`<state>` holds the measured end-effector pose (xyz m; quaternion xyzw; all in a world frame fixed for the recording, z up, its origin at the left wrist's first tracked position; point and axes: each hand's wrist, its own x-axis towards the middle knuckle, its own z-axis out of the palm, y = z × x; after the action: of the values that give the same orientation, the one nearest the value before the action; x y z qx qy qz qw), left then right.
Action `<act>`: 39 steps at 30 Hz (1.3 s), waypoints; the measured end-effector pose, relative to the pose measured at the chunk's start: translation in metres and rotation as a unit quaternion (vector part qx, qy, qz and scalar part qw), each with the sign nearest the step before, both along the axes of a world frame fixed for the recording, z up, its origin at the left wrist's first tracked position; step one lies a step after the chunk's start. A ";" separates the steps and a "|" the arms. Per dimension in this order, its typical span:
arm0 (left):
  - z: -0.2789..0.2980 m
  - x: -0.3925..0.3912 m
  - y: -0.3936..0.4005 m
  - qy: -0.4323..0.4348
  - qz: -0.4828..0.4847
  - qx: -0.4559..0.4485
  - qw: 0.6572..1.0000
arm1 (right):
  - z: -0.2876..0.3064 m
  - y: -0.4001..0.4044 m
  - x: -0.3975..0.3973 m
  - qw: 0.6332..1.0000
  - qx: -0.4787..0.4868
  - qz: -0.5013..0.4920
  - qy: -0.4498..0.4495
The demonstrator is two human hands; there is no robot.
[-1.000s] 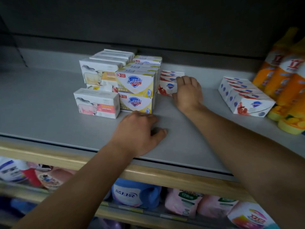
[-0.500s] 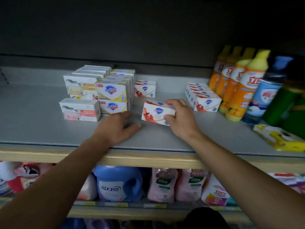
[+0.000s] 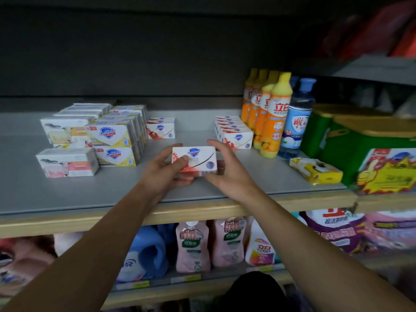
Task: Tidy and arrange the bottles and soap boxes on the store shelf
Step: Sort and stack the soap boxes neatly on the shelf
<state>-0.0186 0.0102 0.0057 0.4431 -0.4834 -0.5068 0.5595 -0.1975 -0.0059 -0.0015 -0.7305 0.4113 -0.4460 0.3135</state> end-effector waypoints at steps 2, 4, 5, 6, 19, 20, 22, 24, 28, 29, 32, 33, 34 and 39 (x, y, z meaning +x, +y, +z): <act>-0.001 0.001 -0.001 -0.001 -0.008 -0.002 1.000 | -0.005 -0.003 -0.004 0.999 0.043 0.007 -0.027; -0.002 0.007 -0.001 0.018 -0.017 -0.006 1.000 | -0.009 -0.007 -0.007 0.996 0.068 0.007 -0.052; -0.003 0.010 -0.001 0.033 -0.021 -0.005 0.999 | -0.011 -0.009 -0.009 0.995 0.075 0.007 -0.067; -0.004 0.011 -0.001 0.043 -0.023 -0.007 0.999 | -0.012 -0.011 -0.010 0.992 0.086 0.012 -0.090; -0.010 0.010 -0.001 -0.070 0.039 -0.041 0.996 | -0.010 -0.015 -0.005 0.970 0.152 -0.039 -0.188; -0.010 0.010 0.000 -0.056 0.033 -0.044 0.997 | -0.011 -0.014 -0.005 0.969 0.144 -0.024 -0.198; -0.008 0.009 0.001 -0.030 0.025 -0.041 0.998 | -0.012 -0.013 -0.007 0.972 0.128 -0.002 -0.196; -0.007 0.007 0.002 -0.016 0.026 -0.034 0.999 | -0.012 -0.010 -0.008 0.981 0.107 0.006 -0.162; -0.005 0.011 0.004 0.019 -0.011 -0.044 0.999 | -0.013 -0.011 -0.007 0.987 0.089 -0.014 -0.129; -0.005 0.012 0.005 0.024 -0.023 -0.051 0.998 | -0.014 -0.012 -0.007 0.990 0.084 -0.024 -0.115; -0.006 0.015 0.006 0.023 -0.052 -0.070 0.996 | -0.016 -0.014 -0.006 0.994 0.069 -0.042 -0.075; -0.006 0.015 0.006 0.020 -0.058 -0.075 0.995 | -0.016 -0.014 -0.006 0.995 0.062 -0.047 -0.069; -0.006 0.015 0.006 0.017 -0.060 -0.079 0.995 | -0.016 -0.013 -0.006 0.995 0.053 -0.049 -0.069; -0.008 0.013 0.007 0.026 -0.046 -0.084 0.995 | -0.018 -0.011 -0.009 0.991 0.046 -0.017 -0.121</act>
<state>-0.0055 0.0176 -0.0022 0.3588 -0.5292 -0.5009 0.5833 -0.2061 -0.0171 -0.0192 -0.6490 0.4025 -0.5168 0.3868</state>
